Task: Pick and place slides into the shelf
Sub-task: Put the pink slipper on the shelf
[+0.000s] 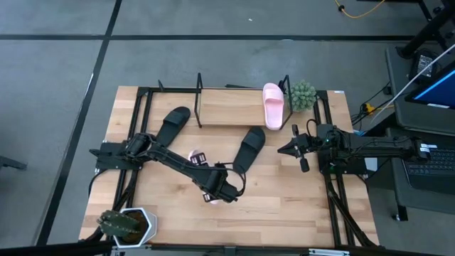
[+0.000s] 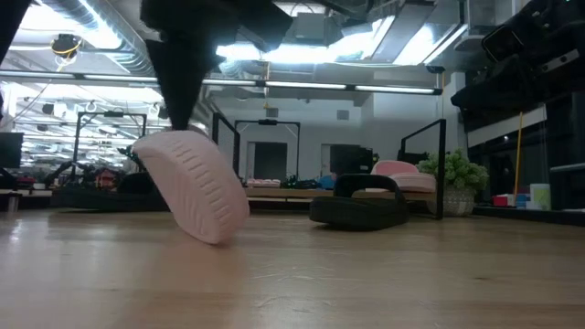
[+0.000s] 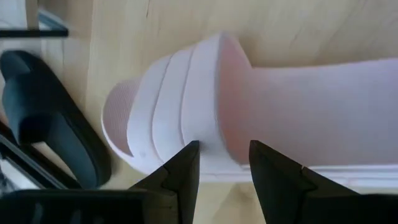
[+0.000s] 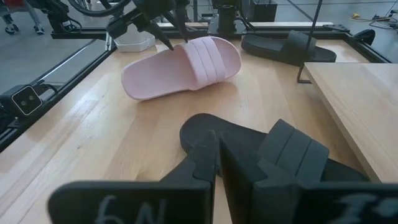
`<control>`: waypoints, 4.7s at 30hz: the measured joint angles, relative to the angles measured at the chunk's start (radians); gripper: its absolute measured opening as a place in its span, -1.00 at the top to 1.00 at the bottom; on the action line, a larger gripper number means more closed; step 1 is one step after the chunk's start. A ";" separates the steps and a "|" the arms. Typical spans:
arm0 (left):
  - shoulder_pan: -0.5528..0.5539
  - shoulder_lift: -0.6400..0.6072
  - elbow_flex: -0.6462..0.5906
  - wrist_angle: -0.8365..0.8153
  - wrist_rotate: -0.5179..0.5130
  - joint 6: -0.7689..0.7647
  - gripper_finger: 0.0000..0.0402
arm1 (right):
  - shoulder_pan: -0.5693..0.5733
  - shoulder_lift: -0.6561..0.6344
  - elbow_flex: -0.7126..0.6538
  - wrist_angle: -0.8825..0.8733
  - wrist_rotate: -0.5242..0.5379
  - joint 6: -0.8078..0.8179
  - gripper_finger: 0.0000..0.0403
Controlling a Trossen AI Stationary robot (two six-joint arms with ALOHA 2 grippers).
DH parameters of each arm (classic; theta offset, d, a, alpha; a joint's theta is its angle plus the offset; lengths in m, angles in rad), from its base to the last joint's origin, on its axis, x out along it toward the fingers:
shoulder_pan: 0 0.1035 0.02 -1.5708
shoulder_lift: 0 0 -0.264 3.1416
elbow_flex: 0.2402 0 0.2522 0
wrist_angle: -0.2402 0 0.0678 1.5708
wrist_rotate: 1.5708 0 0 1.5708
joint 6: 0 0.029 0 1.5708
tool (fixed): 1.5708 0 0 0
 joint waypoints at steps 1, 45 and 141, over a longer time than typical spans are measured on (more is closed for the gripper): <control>-0.004 0.000 0.000 -0.007 0.001 -0.012 0.35 | 0.000 0.000 0.000 0.000 0.000 -0.002 0.88; -0.078 0.000 0.000 -0.010 -0.025 -0.222 0.35 | 0.000 0.000 0.000 -0.001 0.000 -0.003 0.88; -0.118 -0.159 -0.166 -0.015 -0.386 -0.349 0.99 | 0.000 0.000 0.000 -0.007 0.000 -0.003 0.88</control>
